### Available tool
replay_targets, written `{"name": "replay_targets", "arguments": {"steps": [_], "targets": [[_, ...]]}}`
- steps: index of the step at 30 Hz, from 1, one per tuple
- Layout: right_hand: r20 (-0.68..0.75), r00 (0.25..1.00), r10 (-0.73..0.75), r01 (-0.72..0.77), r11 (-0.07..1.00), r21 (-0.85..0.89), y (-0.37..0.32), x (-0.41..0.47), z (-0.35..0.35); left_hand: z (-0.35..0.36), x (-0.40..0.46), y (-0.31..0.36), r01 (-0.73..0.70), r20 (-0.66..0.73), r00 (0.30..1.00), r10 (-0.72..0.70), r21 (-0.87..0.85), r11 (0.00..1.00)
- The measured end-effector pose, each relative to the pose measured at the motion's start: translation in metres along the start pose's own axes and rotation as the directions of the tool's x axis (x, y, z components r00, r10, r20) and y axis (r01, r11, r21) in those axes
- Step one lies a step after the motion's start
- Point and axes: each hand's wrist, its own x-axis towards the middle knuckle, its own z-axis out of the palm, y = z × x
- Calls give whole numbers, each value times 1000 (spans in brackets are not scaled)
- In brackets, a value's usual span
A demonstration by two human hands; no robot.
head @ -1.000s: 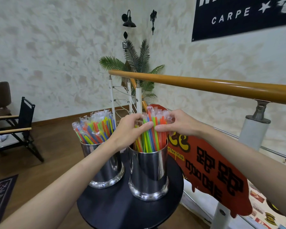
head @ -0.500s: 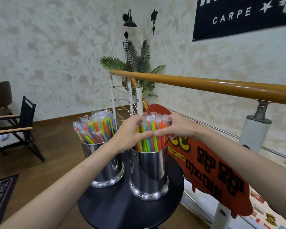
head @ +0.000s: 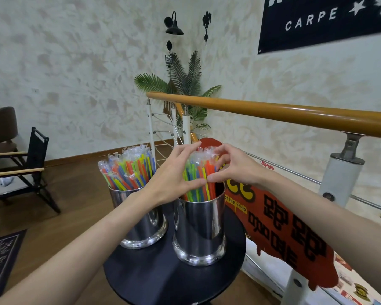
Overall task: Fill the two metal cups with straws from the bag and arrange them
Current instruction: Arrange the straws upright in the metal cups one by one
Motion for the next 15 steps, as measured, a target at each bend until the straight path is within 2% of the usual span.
{"name": "replay_targets", "arguments": {"steps": [7, 12, 15], "targets": [[-91, 994, -59, 57, 998, -24, 2, -1, 7, 10, 4, 1, 66, -111, 992, -61, 39, 997], [-134, 989, -67, 64, 998, -22, 10, 2, 3, 2, 5, -5, 88, -55, 994, -97, -153, 984], [-133, 989, -71, 69, 997, -19, 12, 4, 2, 0, 6, -9, 118, -21, 992, -125, -210, 971]]}}
